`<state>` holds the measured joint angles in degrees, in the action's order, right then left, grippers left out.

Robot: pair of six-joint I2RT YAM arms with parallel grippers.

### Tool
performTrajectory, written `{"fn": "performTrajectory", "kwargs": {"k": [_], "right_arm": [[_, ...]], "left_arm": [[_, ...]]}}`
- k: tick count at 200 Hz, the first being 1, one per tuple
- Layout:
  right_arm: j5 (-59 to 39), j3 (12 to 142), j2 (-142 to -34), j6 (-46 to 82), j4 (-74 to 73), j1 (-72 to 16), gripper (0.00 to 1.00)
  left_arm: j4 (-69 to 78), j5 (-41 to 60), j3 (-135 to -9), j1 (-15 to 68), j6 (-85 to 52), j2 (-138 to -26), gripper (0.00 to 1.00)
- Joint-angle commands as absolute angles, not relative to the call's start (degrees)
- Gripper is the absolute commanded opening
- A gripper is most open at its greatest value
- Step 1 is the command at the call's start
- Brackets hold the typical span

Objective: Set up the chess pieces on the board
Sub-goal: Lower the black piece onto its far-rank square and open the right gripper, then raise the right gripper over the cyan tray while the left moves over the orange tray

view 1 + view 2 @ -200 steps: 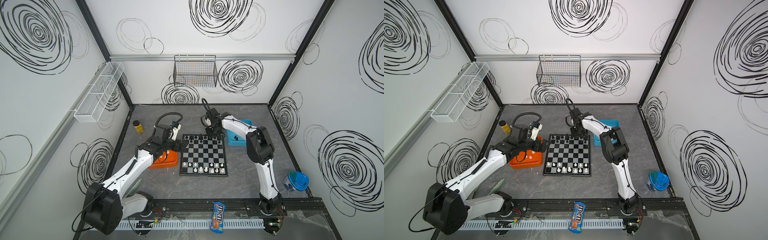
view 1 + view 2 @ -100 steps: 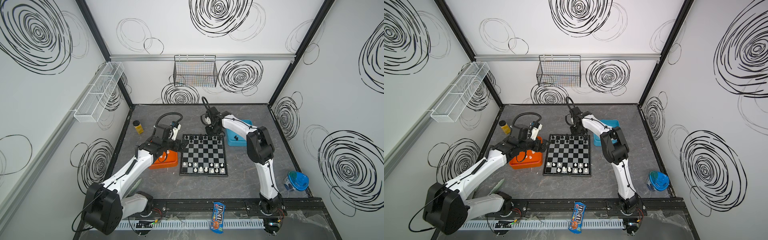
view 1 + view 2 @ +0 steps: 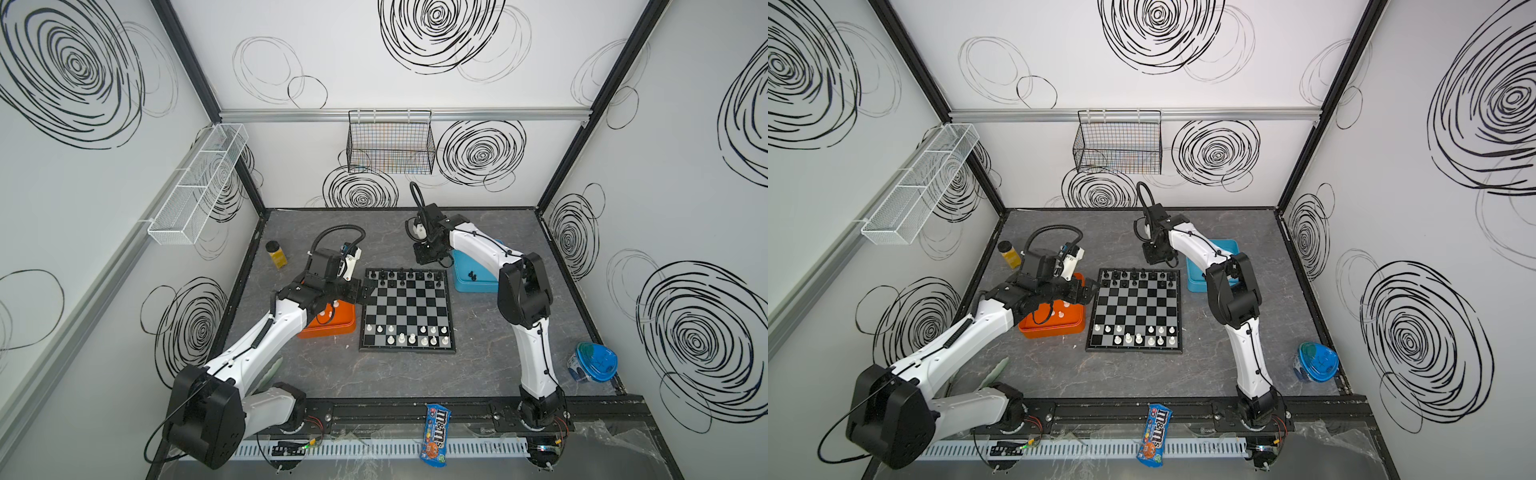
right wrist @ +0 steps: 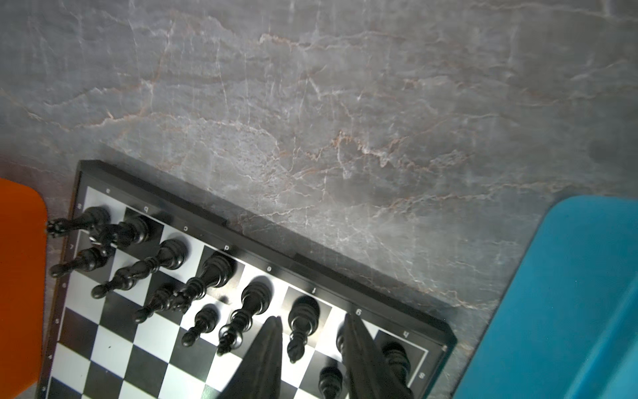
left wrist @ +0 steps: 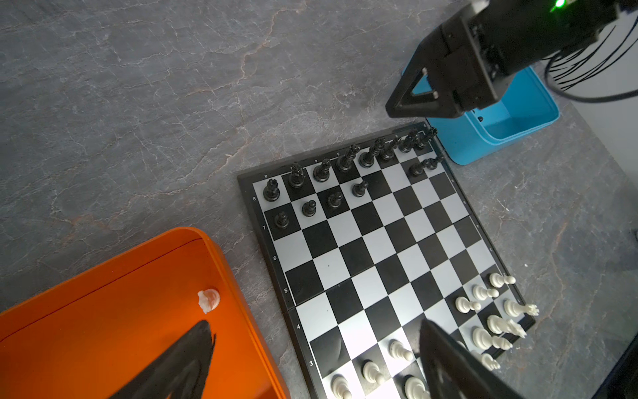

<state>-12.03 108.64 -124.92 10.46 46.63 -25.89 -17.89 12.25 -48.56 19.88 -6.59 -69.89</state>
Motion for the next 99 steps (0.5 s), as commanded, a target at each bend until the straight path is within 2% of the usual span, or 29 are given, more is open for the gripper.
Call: {"fn": "performTrajectory", "kwargs": {"k": [1, 22, 47, 55, 85, 99], "right_arm": [[-13.42, 110.44, -120.1, 10.96, 48.3, -22.45, 0.41], [-14.22, 108.95, -117.47, 11.15, 47.18, -19.24, 0.51], [-15.44, 103.87, -113.6, 11.52, 44.49, -15.19, 0.8], [-15.79, 101.83, -112.39, 11.75, 43.47, -13.8, 0.86], [-16.95, 93.99, -108.4, 12.77, 40.3, -8.63, 0.98], [-17.52, 90.63, -106.89, 13.16, 39.16, -6.54, 1.0]], "left_arm": [[-18.11, 9.15, -51.05, 19.9, -8.12, -70.96, 0.96], [-21.14, 5.21, -53.64, 18.5, -10.64, -72.47, 0.96], [-27.49, 1.44, -58.3, 14.89, -13.74, -75.54, 0.96], [-29.29, 1.19, -59.53, 13.27, -14.43, -76.56, 0.96], [-32.38, -0.26, -61.47, 8.76, -15.95, -78.46, 0.96], [-33.15, -1.22, -61.93, 7.34, -16.41, -78.98, 0.96]]}}
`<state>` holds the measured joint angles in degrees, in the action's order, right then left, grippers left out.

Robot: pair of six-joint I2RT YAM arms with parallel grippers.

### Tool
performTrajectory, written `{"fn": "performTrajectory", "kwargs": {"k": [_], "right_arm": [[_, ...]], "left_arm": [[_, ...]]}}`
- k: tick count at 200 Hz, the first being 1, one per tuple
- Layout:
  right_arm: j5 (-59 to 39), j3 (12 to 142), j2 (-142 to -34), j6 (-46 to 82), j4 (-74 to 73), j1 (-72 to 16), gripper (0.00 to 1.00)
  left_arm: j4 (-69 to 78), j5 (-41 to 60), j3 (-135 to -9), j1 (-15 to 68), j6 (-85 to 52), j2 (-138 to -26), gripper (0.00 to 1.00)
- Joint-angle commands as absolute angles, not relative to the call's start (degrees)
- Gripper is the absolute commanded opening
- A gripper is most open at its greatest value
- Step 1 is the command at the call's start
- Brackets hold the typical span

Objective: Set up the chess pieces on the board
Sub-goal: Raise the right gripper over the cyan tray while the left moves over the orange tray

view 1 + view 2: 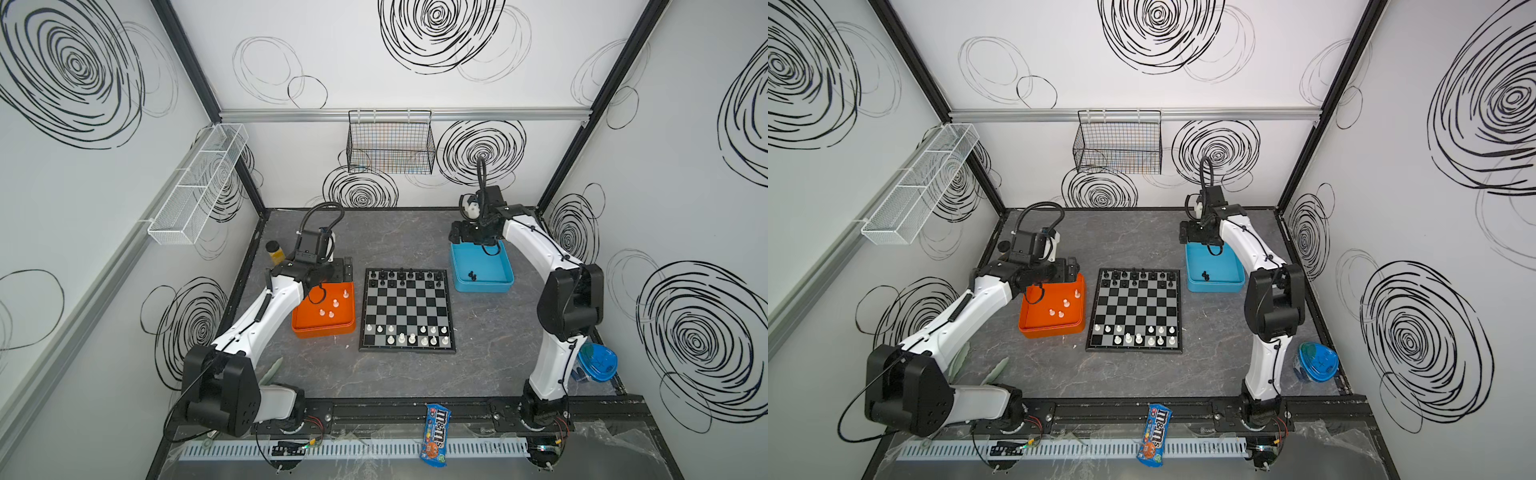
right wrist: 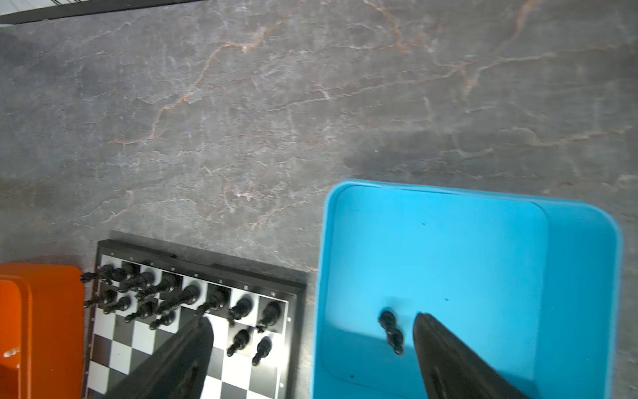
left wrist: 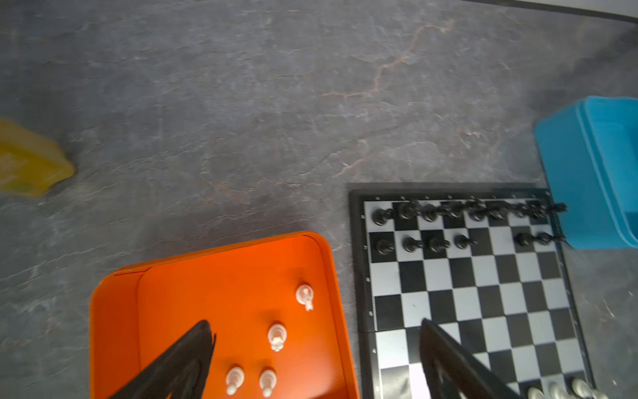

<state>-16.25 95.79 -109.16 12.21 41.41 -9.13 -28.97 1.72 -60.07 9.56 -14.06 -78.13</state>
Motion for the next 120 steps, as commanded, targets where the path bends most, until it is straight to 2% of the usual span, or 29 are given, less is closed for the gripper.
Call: {"fn": "performTrajectory", "kwargs": {"k": [1, 46, 73, 120], "right_arm": [[-17.6, 90.36, -106.8, 13.13, 39.09, -6.39, 1.0], [-19.0, 83.75, -105.03, 13.06, 37.02, -3.3, 1.0], [-19.79, 82.84, -105.55, 13.01, 36.26, -3.19, 0.99], [-20.67, 83.39, -106.31, 12.64, 36.16, -3.16, 0.99]], "left_arm": [[-33.23, -1.22, -61.95, 7.23, -16.42, -78.99, 0.96], [-37.11, -4.83, -62.4, 5.2, -17.5, -81.04, 0.96], [-37.26, -3.79, -61.05, 4.26, -18.23, -82.43, 1.0], [-36.25, -3.78, -59.94, 4.65, -18.4, -86.61, 0.84]]}}
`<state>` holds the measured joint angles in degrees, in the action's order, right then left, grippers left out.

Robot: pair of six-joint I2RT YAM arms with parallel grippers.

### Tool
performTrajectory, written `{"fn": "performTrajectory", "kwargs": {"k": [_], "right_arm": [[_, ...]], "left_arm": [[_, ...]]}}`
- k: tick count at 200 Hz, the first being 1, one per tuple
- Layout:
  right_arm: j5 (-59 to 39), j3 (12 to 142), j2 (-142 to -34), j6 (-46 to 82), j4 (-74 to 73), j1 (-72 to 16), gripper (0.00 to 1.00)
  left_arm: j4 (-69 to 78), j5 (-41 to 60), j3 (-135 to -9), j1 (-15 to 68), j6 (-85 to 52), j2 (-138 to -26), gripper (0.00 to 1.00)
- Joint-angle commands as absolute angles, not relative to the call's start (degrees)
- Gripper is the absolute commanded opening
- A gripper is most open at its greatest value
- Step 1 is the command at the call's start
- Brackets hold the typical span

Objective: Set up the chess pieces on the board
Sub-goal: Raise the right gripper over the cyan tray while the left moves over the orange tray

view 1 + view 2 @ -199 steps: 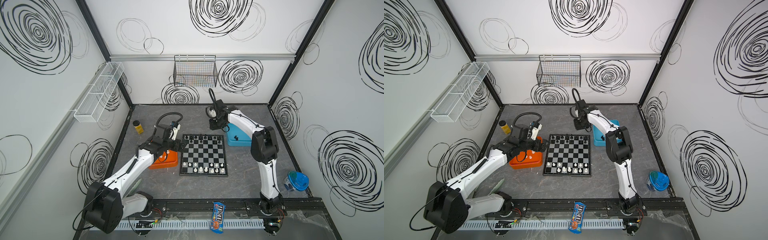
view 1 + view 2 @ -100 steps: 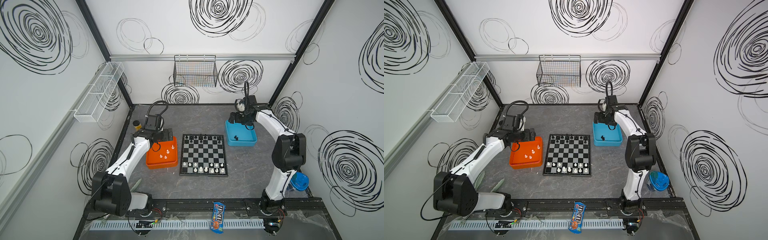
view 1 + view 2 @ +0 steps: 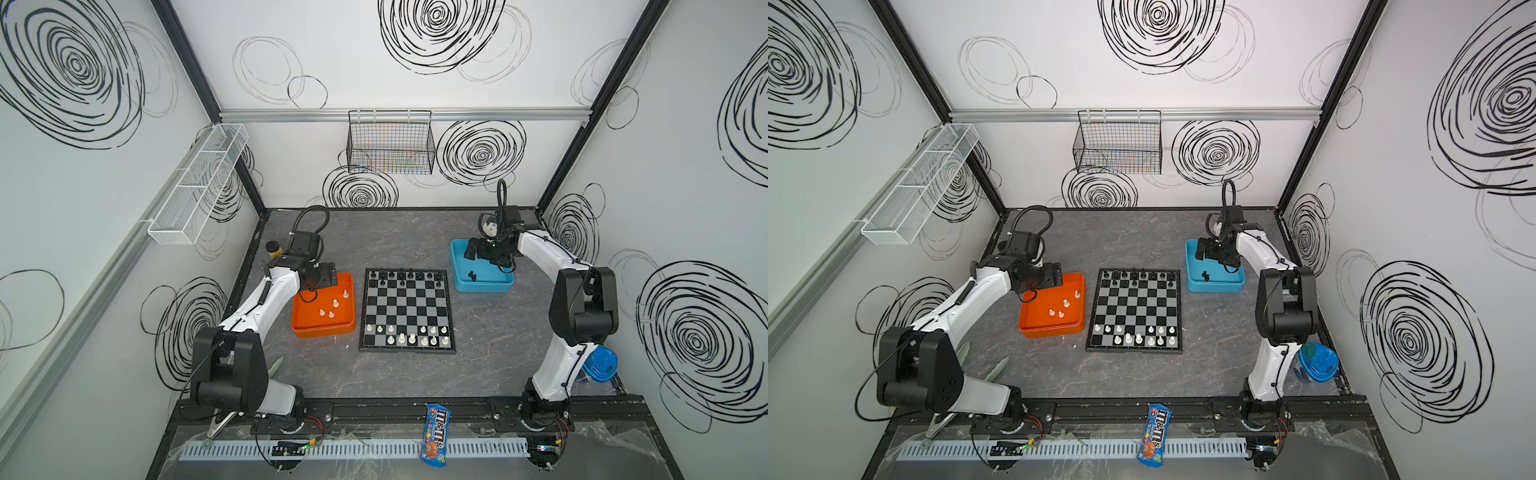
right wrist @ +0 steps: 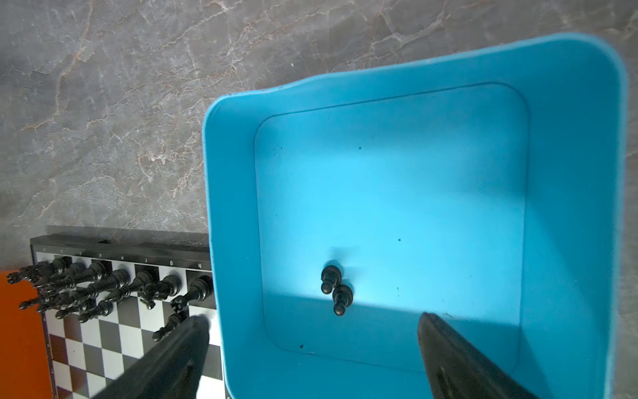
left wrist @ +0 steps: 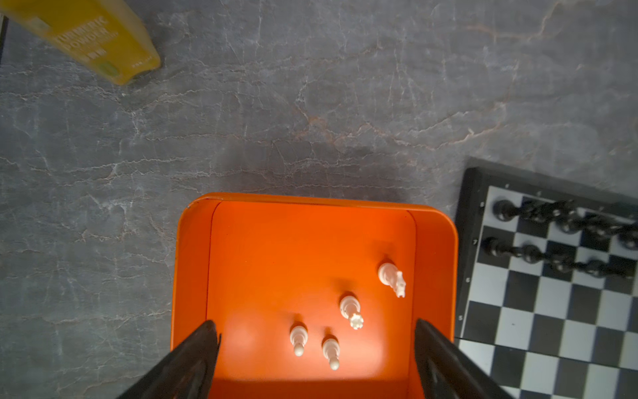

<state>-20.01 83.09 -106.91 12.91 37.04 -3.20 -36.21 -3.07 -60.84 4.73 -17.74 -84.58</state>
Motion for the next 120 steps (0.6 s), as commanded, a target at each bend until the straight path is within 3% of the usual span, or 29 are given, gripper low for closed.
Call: {"fn": "performTrajectory", "kwargs": {"k": [1, 37, 120], "right_arm": [[-20.75, 83.4, -106.33, 12.6, 36.14, -3.16, 0.99], [-20.96, 83.06, -106.35, 12.43, 35.89, -3.16, 0.99], [-20.86, 83.58, -107.83, 12.28, 35.8, -2.65, 0.98]], "left_arm": [[-36.23, -3.78, -59.94, 4.7, -18.43, -86.72, 0.83], [-36.05, -4.57, -60.73, 7.16, -18.17, -89.92, 0.72], [-35.54, -4.4, -58.39, 10.02, -18.09, -92.79, 0.66]]}}
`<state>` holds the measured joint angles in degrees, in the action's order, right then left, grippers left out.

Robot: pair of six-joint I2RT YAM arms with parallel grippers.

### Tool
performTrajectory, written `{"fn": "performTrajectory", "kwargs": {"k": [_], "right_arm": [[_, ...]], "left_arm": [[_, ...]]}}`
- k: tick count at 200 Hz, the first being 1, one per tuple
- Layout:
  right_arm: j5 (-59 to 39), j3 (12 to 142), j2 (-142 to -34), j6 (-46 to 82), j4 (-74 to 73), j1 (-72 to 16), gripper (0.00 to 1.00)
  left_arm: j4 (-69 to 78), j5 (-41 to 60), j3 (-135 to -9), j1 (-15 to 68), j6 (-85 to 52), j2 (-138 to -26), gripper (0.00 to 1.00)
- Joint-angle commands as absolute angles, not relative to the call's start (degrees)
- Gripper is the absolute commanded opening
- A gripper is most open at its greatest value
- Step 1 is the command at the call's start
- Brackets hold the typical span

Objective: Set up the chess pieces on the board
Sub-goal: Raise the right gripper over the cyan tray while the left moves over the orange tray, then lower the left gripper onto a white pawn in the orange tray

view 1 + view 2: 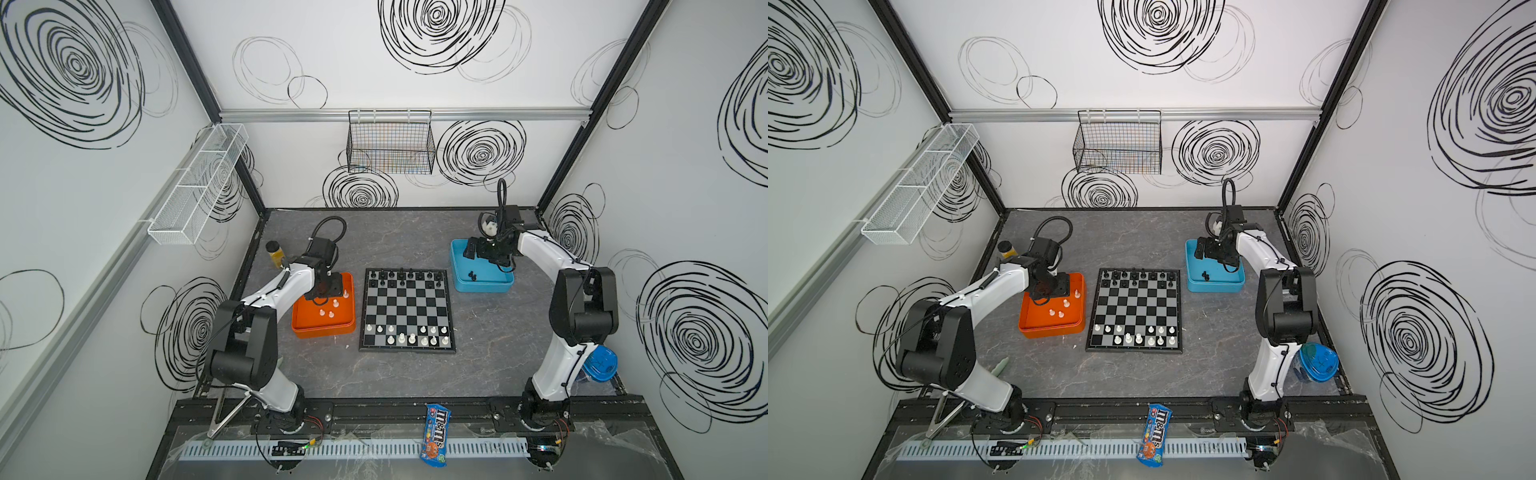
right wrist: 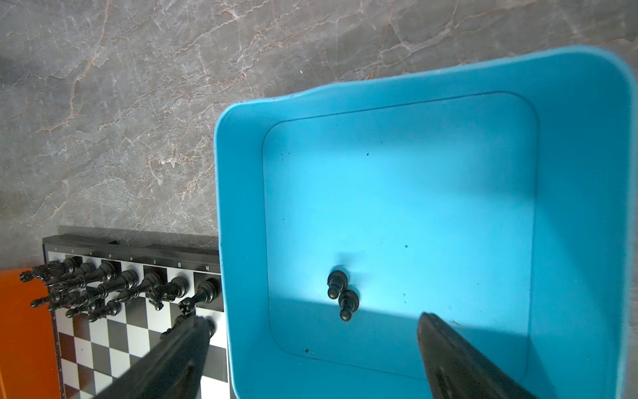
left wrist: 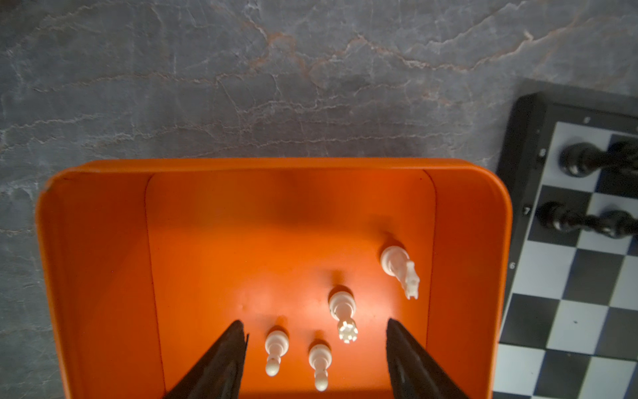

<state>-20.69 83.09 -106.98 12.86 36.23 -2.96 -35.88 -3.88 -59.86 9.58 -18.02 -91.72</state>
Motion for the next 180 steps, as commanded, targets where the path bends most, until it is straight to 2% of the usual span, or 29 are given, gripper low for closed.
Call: {"fn": "performTrajectory", "kwargs": {"k": [1, 89, 180], "right_arm": [[-20.84, 83.58, -107.84, 12.29, 35.79, -2.64, 0.98], [-20.49, 83.41, -107.64, 12.21, 36.04, -2.55, 0.98], [-20.1, 83.58, -107.66, 12.26, 36.17, -2.56, 0.98]], "left_arm": [[-35.52, -4.4, -58.33, 10.06, -18.05, -92.8, 0.66], [-34.39, -4.17, -56.34, 10.96, -17.58, -94.11, 0.64], [-33.16, -3.91, -58.04, 11.14, -16.9, -95.66, 0.55]]}}
